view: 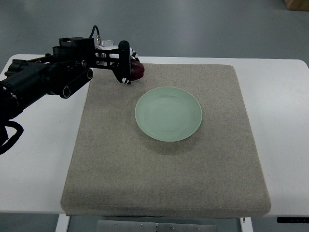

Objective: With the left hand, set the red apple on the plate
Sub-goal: 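Carry the apple with the left hand onto the green plate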

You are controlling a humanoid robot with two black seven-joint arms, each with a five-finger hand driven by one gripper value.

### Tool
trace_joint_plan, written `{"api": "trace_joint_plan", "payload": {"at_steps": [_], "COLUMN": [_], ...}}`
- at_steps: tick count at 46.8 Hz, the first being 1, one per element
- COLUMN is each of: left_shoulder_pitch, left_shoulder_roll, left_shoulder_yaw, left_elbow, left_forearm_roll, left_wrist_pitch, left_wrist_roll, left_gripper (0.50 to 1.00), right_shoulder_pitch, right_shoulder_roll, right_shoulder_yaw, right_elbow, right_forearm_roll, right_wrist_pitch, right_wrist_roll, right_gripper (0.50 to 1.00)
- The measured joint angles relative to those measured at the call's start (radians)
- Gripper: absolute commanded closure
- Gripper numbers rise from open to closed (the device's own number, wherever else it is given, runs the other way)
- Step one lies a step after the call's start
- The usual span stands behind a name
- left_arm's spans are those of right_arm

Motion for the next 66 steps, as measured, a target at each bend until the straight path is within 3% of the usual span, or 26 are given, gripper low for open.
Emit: {"api": "trace_joint_plan", "payload": {"at_steps": [17,26,37,47,53,56,59,66], "left_shoulder_pitch": [0.004,0.03,0.081,0.11,0.112,0.114,0.116,0.116], "left_shoulder_roll": [0.256,0.269,0.206,0.162,0.158,0.158,0.157,0.158], "left_shoulder_yaw": [-0.108,-0.099,-0.091,-0.09,-0.089,-0.089,-0.089,-0.089], "left_elbow": [-0.513,-0.622,-0.633,-0.603,-0.597,-0.597,-0.597,-0.598], "left_forearm_roll": [0.051,0.203,0.258,0.272,0.272,0.272,0.272,0.268], "left_wrist_pitch": [-0.009,-0.01,-0.006,0.005,0.005,0.005,0.005,0.0], "left_wrist_roll": [-0.029,-0.055,-0.055,-0.054,-0.054,-0.054,-0.054,-0.054], "left_gripper": [1.0,1.0,0.997,0.851,0.624,0.536,0.508,0.504], "right_shoulder_pitch": [0.0,0.0,0.0,0.0,0.0,0.0,0.001,0.0], "right_shoulder_roll": [0.0,0.0,0.0,0.0,0.0,0.0,0.0,0.0], "right_shoulder_yaw": [0.0,0.0,0.0,0.0,0.0,0.0,0.0,0.0], "right_elbow": [0.0,0.0,0.0,0.0,0.0,0.0,0.0,0.0], "right_forearm_roll": [0.0,0.0,0.0,0.0,0.0,0.0,0.0,0.0], "right_wrist_pitch": [0.0,0.0,0.0,0.0,0.001,0.001,0.001,0.001], "right_wrist_roll": [0.0,0.0,0.0,0.0,0.0,0.0,0.0,0.0], "right_gripper": [0.536,0.536,0.536,0.536,0.536,0.536,0.536,0.538]}}
